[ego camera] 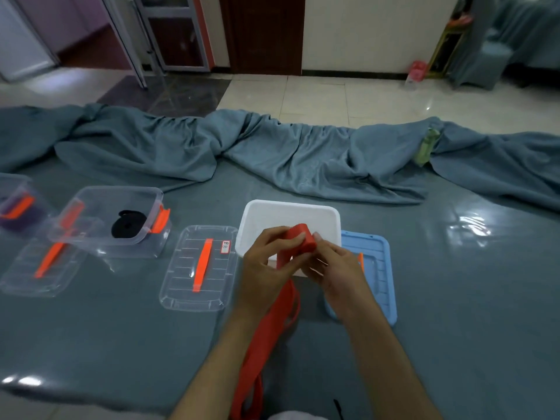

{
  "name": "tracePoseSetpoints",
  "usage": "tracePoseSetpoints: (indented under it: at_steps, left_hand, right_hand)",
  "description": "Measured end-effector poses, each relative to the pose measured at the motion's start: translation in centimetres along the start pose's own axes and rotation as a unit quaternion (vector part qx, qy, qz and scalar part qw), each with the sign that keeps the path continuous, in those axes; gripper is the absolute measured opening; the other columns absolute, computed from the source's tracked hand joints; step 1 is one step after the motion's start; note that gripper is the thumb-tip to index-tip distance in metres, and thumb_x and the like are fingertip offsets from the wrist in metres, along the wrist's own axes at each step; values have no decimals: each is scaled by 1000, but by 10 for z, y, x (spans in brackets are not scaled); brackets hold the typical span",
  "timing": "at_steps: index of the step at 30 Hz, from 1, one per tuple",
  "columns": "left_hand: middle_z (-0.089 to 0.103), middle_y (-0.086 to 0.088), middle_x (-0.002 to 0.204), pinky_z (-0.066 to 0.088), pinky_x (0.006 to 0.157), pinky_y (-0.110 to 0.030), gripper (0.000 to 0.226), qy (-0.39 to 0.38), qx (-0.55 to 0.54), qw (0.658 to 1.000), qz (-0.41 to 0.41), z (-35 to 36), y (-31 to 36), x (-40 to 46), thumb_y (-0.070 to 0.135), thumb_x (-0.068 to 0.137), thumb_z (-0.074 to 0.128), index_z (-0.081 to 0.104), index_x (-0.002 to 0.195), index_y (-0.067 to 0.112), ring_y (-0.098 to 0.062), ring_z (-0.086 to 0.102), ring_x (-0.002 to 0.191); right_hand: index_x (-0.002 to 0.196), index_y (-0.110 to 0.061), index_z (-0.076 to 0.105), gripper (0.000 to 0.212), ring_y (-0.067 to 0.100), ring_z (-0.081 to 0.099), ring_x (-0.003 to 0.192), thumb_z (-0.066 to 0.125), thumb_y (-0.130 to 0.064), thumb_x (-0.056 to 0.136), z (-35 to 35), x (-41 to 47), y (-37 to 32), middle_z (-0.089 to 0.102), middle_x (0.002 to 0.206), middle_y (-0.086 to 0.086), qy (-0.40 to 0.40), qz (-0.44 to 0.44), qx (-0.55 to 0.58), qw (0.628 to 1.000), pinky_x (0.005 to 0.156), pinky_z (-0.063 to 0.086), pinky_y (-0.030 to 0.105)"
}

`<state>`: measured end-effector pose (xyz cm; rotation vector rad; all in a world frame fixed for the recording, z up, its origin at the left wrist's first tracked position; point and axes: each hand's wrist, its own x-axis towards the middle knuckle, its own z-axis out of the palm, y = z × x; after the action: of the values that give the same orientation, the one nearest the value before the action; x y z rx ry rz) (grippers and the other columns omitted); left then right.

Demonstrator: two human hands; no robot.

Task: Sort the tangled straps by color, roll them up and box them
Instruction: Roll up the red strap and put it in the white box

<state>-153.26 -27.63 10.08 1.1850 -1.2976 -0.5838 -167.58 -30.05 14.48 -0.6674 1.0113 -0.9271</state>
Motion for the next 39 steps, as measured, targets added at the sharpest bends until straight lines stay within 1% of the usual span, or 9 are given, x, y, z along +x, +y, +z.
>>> tracePoseSetpoints:
  at_steps: [3,8,12,17,20,25,29,36,39]
  left_hand:
    - [69,10,123,50,101,-19,36,10,2,999,38,-14,-5,1,29,90,84,76,123,37,-15,68,119]
    - [71,1,120,49,101,-20,35,-12,-9,999,38,-38,-3,-2,19,90,83,77,125,21,-12,67,119]
    - [66,1,126,55,100,-31,39,-41,-58,997,33,-61,-2,-4,15,91,81,76,128,26,-16,68,118]
    - [63,15,126,49,106,-33,39,-103,-130,986,-27,-91,5,-12,28,94,74,73,128,47,-16,61,127]
    - [68,6,126,50,103,-28,41,-126,-187,974,-38,-108,13,-9,23,95,73,72,132,40,-16,64,123]
    - [76,-11,121,57,96,-29,38,6,-256,965,-61,-118,27,-9,4,76,90,77,108,19,-24,74,114]
    - [71,-18,122,55,97,-29,26,55,-247,966,-57,-112,27,-10,10,79,83,78,104,10,-18,71,114]
    - [68,-13,123,50,103,-31,36,-21,-126,992,-26,-114,13,-6,9,94,76,74,129,16,-25,65,121]
    - [75,1,120,55,101,-34,33,-10,-121,992,-18,-115,12,-4,15,95,77,73,127,22,-23,70,116]
  right_hand:
    - [100,-16,83,28,17,74,92,61,-33,106,12,-1,5,81,95,2,31,-39,-109,993,70,56,20]
    - [138,-21,61,32,17,74,98,60,-16,106,23,-11,13,74,124,2,11,-180,-107,978,81,59,28]
    - [124,-14,72,30,28,76,106,77,-10,94,31,-19,20,77,121,7,-65,-246,-171,952,90,59,33]
    - [120,-19,74,42,29,78,101,88,-15,81,47,-26,32,76,119,8,-71,-268,-122,953,86,59,27]
    - [112,-19,74,40,27,77,97,92,-22,76,64,-24,46,77,111,6,-85,-266,-80,957,87,60,31]
    - [101,-15,73,27,25,74,110,88,-17,78,77,-23,59,72,114,2,-84,-268,-55,958,96,61,43]
    - [100,-16,75,28,21,74,111,89,-17,76,83,-26,58,77,109,9,-69,-286,-84,952,89,58,25]
    - [109,1,64,32,41,73,113,83,-5,83,81,-19,62,69,127,26,-55,-259,-65,962,100,58,53]
    - [98,-4,65,32,37,74,107,89,-15,80,82,-20,54,75,125,12,-35,-258,-122,958,88,60,43]
